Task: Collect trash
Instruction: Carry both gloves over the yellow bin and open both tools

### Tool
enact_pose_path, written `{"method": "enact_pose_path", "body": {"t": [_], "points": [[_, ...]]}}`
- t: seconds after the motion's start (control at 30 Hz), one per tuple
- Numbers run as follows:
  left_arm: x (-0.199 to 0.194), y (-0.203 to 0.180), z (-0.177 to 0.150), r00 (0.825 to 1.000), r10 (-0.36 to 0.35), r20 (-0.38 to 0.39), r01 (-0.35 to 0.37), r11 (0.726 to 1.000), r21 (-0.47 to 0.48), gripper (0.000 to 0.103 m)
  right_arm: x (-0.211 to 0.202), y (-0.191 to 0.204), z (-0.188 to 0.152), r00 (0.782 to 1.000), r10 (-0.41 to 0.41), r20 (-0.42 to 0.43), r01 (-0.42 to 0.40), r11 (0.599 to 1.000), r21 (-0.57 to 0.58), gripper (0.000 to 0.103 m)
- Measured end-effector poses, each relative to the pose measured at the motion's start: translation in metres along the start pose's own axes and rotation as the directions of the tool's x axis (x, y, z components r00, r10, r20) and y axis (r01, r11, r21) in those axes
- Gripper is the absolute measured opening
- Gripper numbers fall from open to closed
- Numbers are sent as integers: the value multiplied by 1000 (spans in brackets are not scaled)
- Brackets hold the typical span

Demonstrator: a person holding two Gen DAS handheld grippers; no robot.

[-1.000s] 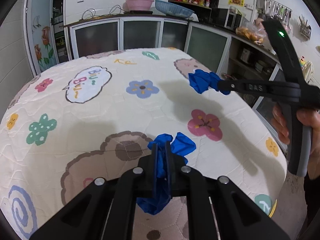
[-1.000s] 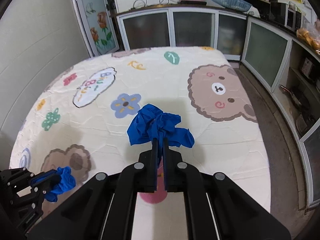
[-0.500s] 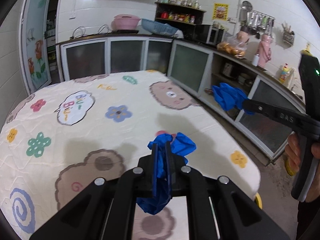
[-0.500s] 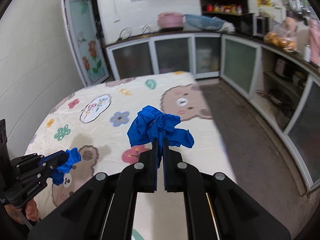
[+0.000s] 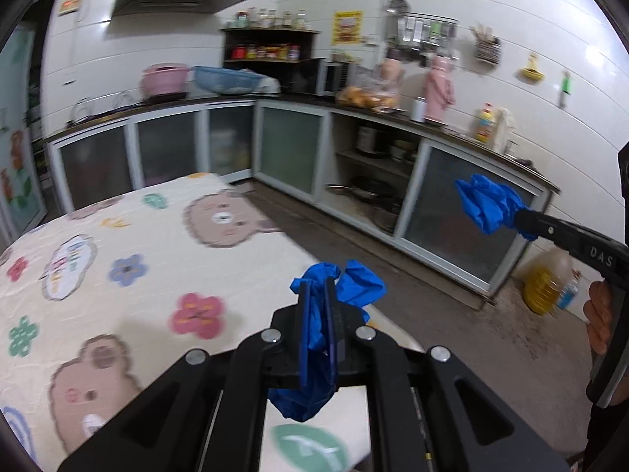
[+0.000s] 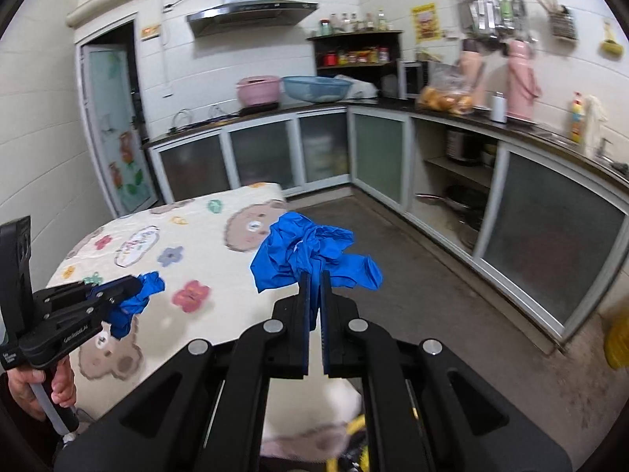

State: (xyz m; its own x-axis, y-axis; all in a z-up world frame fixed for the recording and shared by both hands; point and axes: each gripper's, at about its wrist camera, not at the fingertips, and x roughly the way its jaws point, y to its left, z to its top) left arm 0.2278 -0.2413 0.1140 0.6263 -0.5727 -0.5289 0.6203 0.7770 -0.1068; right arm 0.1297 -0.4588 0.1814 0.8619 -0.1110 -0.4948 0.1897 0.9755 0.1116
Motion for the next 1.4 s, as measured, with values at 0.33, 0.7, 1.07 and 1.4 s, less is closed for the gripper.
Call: {"method": "enact_pose_path", "body": {"t": [0.33, 0.7, 1.07, 1.4], "points": [[39, -106, -16, 982, -181, -61, 187, 976, 114, 6, -50, -88, -71, 987, -154, -41, 158, 979, 126, 4], [98, -172, -71, 932, -272, -239, 312, 938, 153, 6, -27, -140, -168, 964, -186, -191, 231, 941, 246, 4], [142, -204, -122, 880, -244, -407, 345, 918, 195, 6, 34, -159, -259, 925, -109, -365, 249, 899, 361, 4], [165, -219, -134, 861, -217, -461, 350, 909, 226, 7, 57, -172, -274, 905, -110, -411, 281, 880, 382, 4]]}}
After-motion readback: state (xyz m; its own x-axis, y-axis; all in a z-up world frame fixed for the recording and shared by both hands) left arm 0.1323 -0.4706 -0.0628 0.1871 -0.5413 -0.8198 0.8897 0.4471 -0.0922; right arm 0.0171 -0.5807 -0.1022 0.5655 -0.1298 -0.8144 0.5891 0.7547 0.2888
